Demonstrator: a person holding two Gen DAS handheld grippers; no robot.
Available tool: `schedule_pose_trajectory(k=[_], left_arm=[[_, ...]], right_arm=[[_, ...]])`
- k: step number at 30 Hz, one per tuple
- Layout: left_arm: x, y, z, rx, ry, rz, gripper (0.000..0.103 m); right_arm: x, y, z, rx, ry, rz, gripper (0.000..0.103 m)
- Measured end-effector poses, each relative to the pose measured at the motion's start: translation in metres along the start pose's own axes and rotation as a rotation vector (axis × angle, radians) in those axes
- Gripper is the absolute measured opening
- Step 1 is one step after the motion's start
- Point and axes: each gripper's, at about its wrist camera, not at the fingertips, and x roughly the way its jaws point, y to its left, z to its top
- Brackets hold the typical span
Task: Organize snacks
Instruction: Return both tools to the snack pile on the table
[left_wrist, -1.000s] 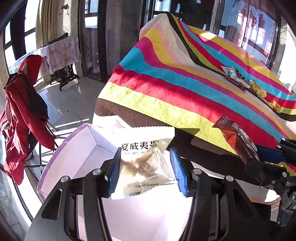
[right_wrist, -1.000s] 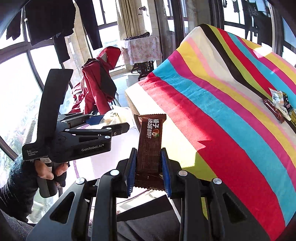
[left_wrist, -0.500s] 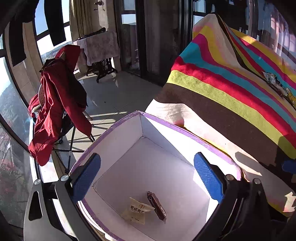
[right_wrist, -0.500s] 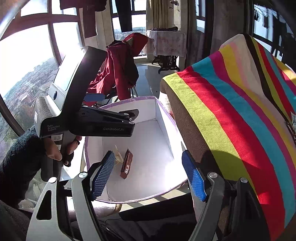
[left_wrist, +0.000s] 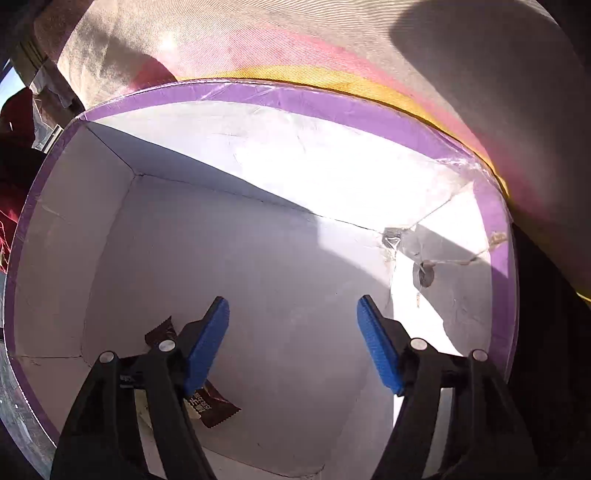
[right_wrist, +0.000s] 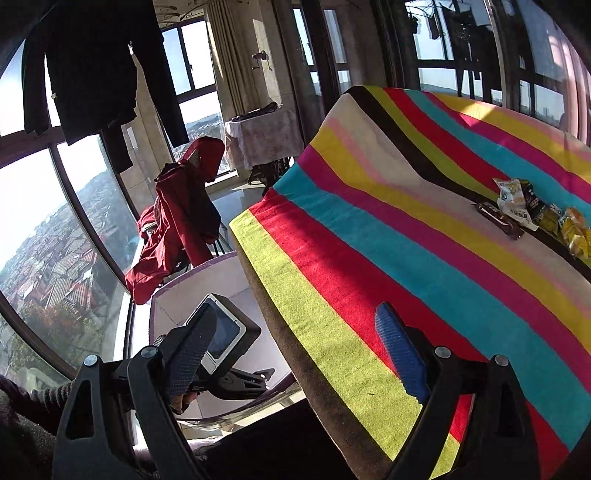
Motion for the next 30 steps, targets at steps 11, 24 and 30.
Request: schedule_pose_trajectory(k=[11,24,30], left_arm=[[-0.082,0.062,-0.004,-0.295,-0.237,0.035,0.082],[-0.190,-0.066,0.141,-0.111,-0.528,-0.282,0.101],[-0.139,-0.135,0.243,-0.106,-0.511,-0.177,0.101]], right_arm=[[-0.019,-0.034,0.002,0.056,-0.052,-0.069,0.087],[-0.027,-0.183,0.006,0.381,-0.024,-0.309,0.087],[-0.007,-0.242,0.026,0.462,-0.016,-0.368,0.087]])
